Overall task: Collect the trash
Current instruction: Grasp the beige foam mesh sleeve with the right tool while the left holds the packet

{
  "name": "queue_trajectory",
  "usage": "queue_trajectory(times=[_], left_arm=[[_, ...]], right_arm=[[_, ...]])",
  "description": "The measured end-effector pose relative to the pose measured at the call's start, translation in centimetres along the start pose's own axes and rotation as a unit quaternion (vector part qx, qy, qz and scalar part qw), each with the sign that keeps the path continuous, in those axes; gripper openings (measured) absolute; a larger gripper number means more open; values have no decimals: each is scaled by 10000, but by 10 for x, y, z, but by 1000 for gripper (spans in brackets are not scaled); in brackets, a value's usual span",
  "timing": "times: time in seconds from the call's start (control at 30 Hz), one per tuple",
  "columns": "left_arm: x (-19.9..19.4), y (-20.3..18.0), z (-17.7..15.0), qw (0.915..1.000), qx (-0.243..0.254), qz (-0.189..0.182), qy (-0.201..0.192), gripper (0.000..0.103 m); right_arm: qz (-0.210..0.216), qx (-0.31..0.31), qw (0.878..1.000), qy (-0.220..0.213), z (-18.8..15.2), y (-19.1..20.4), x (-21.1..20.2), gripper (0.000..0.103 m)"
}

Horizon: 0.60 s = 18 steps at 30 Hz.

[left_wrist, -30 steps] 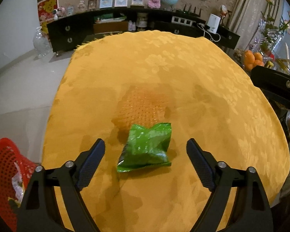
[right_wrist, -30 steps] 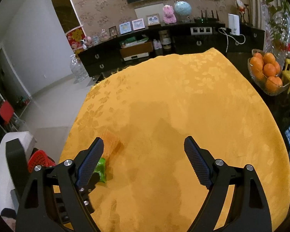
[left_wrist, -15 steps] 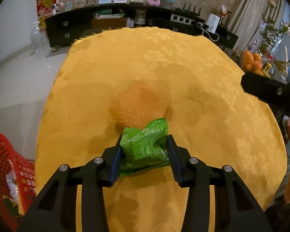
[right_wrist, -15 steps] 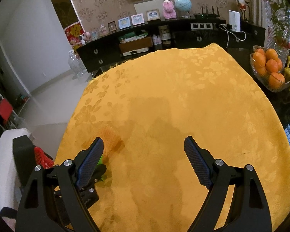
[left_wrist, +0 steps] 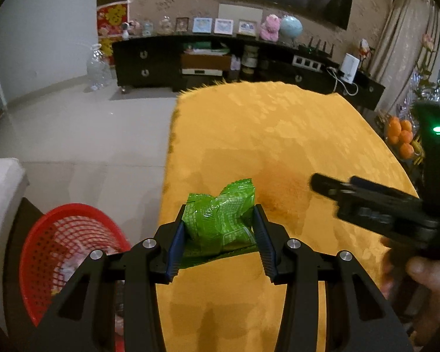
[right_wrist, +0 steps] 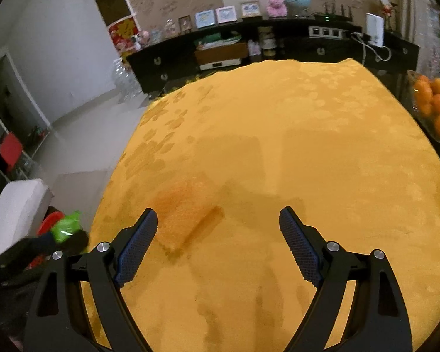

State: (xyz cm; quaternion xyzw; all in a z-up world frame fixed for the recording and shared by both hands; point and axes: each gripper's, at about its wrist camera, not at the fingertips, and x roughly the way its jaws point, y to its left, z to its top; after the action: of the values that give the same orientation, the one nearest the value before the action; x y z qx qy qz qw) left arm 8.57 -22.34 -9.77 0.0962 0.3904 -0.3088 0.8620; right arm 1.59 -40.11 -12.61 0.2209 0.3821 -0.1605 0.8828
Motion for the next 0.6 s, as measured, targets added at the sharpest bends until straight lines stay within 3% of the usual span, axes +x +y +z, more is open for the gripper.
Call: queue_trajectory(times=[0.53,0.6], left_arm=[[-19,37,-3,9995,-249,189,-52,42],[-19,39,-4,9994,-277,210,-53,42]], right_arm=[[-20,-475,9983,350,-4,54,73,83],[-74,-579,9978,319,-6,58,77,76]])
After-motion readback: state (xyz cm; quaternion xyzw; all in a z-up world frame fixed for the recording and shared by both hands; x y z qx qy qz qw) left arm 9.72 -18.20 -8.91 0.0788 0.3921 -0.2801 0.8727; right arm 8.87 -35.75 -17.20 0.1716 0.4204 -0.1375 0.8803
